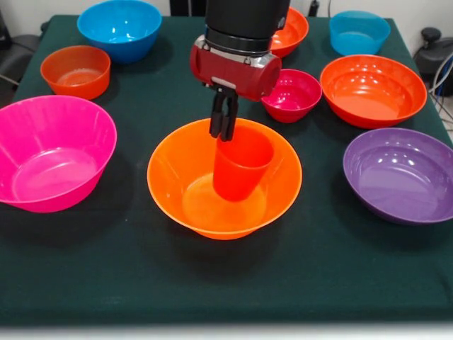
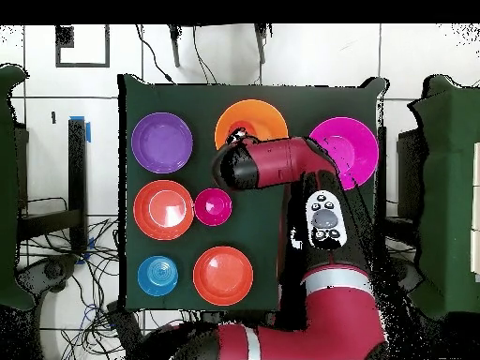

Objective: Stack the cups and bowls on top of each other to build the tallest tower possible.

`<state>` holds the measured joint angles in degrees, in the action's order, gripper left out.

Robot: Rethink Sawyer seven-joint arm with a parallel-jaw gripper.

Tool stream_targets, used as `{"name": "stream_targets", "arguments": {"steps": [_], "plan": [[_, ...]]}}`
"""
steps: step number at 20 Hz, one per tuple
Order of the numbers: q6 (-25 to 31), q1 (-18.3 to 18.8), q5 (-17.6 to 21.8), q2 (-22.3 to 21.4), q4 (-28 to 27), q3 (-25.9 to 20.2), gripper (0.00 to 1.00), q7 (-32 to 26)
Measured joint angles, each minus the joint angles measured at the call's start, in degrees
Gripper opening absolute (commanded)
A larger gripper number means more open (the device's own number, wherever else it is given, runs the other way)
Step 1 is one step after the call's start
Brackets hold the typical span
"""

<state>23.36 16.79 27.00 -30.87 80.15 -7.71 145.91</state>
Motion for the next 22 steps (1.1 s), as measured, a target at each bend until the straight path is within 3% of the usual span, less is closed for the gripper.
{"name": "stream_targets", "arguments": {"steps": [13,22], "plan": [[0.0,1.14,0.07,2.49,-1.54,-0.02,0.0,0.0],[0.0,-0.28,0.07,3.0,-1.63,0.4,0.0,0.0]]}}
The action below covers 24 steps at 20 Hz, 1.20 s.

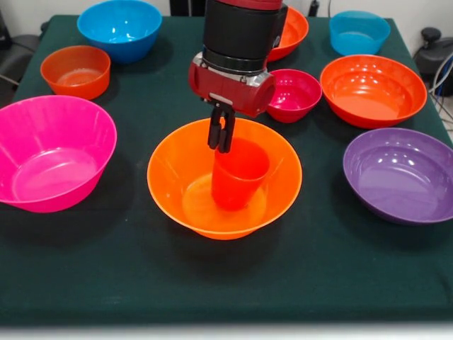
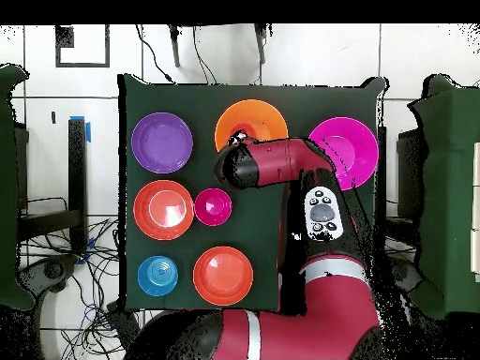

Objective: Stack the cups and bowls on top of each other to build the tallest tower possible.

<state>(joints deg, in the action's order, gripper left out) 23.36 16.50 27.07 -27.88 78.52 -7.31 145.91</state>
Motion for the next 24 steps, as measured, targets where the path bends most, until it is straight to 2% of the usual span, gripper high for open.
{"name": "stream_targets", "arguments": {"steps": [21,22,24], "plan": [[0.0,0.01,0.0,0.57,-0.01,0.08,0.0,0.0],[-0.01,0.01,0.0,0.57,-0.02,0.15,1.0,0.0],[0.0,0.01,-0.01,0.57,-0.02,0.17,1.0,0.0]]}}
